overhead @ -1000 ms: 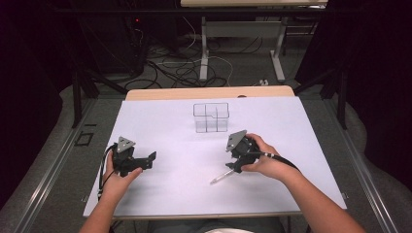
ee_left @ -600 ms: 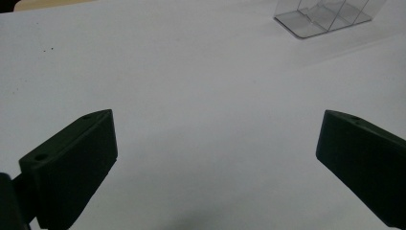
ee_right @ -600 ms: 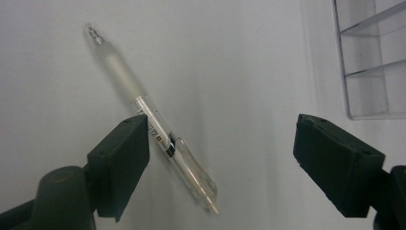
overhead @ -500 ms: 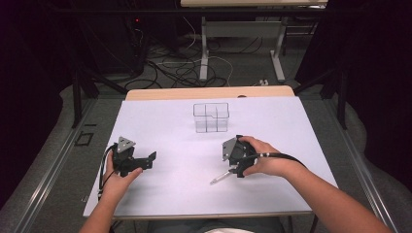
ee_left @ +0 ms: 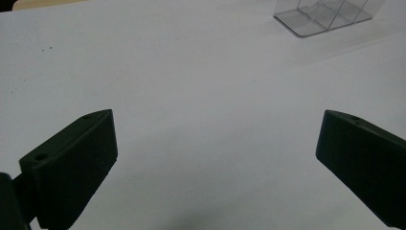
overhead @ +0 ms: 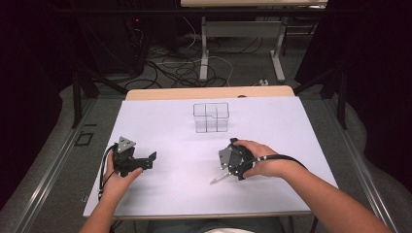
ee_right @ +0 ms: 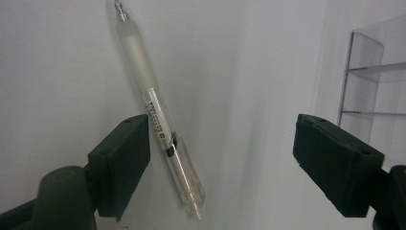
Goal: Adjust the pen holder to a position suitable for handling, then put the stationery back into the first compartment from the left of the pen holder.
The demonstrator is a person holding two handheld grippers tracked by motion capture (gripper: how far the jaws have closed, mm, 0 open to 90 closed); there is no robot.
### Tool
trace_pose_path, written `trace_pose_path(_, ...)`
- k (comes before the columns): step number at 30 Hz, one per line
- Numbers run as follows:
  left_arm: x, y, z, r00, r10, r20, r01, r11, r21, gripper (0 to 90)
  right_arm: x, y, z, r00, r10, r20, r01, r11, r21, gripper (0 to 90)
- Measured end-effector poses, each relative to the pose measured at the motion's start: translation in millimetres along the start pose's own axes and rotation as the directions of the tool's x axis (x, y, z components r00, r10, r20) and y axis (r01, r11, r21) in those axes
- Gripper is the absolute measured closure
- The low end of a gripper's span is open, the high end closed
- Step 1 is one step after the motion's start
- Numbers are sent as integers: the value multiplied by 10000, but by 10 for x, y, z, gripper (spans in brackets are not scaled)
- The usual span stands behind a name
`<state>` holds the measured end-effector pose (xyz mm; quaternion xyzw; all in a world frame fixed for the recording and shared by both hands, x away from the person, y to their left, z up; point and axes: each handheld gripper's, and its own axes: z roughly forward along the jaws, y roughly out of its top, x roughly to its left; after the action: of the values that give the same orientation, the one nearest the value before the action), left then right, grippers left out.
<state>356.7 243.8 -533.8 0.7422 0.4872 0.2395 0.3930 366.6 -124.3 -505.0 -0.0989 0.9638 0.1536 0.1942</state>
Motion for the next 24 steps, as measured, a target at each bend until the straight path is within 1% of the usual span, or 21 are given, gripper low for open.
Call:
trace_pose_path(1, -1, 0, 0, 10000, -7, 4, 7, 10000, -9, 4, 7, 7, -4, 10000, -61, -12, 61, 10000, 51, 209)
trace_pose_path(2, -1, 1, 0, 10000, -5, 6, 5, 10000, -17, 4, 2, 12, -3, 9994, -350, -32, 350, 9994, -19, 212)
trace_pose_path(3, -1, 1, 0, 10000, -15, 3, 15, 10000, -22, 4, 21, 14, 4, 9993, -386, 11, 386, 9991, -165, 220)
trace_pose_path(4, -1, 1, 0, 10000, -17, 0, 17, 10000, -14, 4, 31, 18, 5, 9988, -467, -138, 465, 9988, -163, 231)
trace_pose_path(6, -1, 0, -1, 10000, -10, -1, 10, 10000, -8, 4, 47, 24, 17, 9982, -573, -159, 570, 9981, -220, 255)
trace_pose_path(7, -1, -1, -1, 10000, -12, -4, 12, 10000, -11, 5, 44, 25, 19, 9967, -725, -352, 719, 9973, -163, 300)
trace_pose_path(8, -1, -1, -1, 10000, -1, -7, 1, 10000, -7, 5, 47, 29, 23, 9958, -813, -427, 803, 9965, -250, 350)
trace_pose_path(9, -2, -1, -2, 10000, 11, -9, -11, 10000, -7, 5, 51, 35, 26, 9945, -918, -505, 908, 9956, -227, 375)
trace_pose_path(11, -3, 0, -1, 10000, 1, -13, -1, 10000, -14, 5, 60, 39, 25, 9947, -914, -465, 894, 9951, -432, 417)
trace_pose_path(12, -3, -1, -1, 10000, -4, -9, 4, 10000, -12, 5, 58, 45, 20, 9939, -920, -602, 891, 9949, -481, 430)
trace_pose_path(13, -3, -1, -1, 10000, -4, -4, 4, 10000, -10, 4, 47, 57, 6, 9924, -986, -731, 966, 9949, -307, 437)
trace_pose_path(14, -4, -1, -1, 10000, 9, -6, -9, 10000, -9, 5, 60, 55, 18, 9949, -845, -552, 819, 9955, -467, 441)
trace_pose_path(15, -5, 0, -2, 10000, 21, -10, -21, 10000, -12, 5, 58, 54, 37, 9954, -872, -391, 845, 9942, -661, 445)
trace_pose_path(16, -5, 1, -2, 10000, 21, -9, -21, 10000, -16, 5, 56, 56, 34, 9949, -817, -597, 788, 9957, -490, 451)
trace_pose_path(17, -4, 1, -3, 10000, 28, -9, -28, 10000, -22, 5, 58, 57, 44, 9951, -733, -664, 703, 9964, -466, 459)
trace_pose_path(19, -4, 2, -2, 10000, 33, -15, -33, 10000, -13, 5, 58, 57, 57, 9918, -794, -1002, 763, 9965, -348, 487)
trace_pose_path(20, -6, 1, -2, 10000, 35, -21, -35, 10000, -10, 5, 82, 50, 85, 9947, -800, -646, 763, 9954, -579, 487)
trace_pose_path(21, -6, 1, -1, 10000, 39, -20, -39, 10000, -9, 5, 91, 50, 85, 9945, -810, -664, 784, 9960, -417, 487)
trace_pose_path(22, -6, 2, -1, 10000, 35, -18, -35, 10000, -15, 5, 106, 48, 107, 9951, -833, -529, 803, 9951, -570, 487)
trace_pose_path(23, -5, 3, -1, 10000, 40, -19, -40, 10000, -9, 5, 86, 63, 83, 9891, -906, -1160, 898, 9959, -124, 491)
trace_pose_path(24, -4, 3, 1, 10000, 33, -25, -33, 10000, -7, 5, 91, 64, 110, 9896, -1050, -981, 1011, 9939, -434, 501)
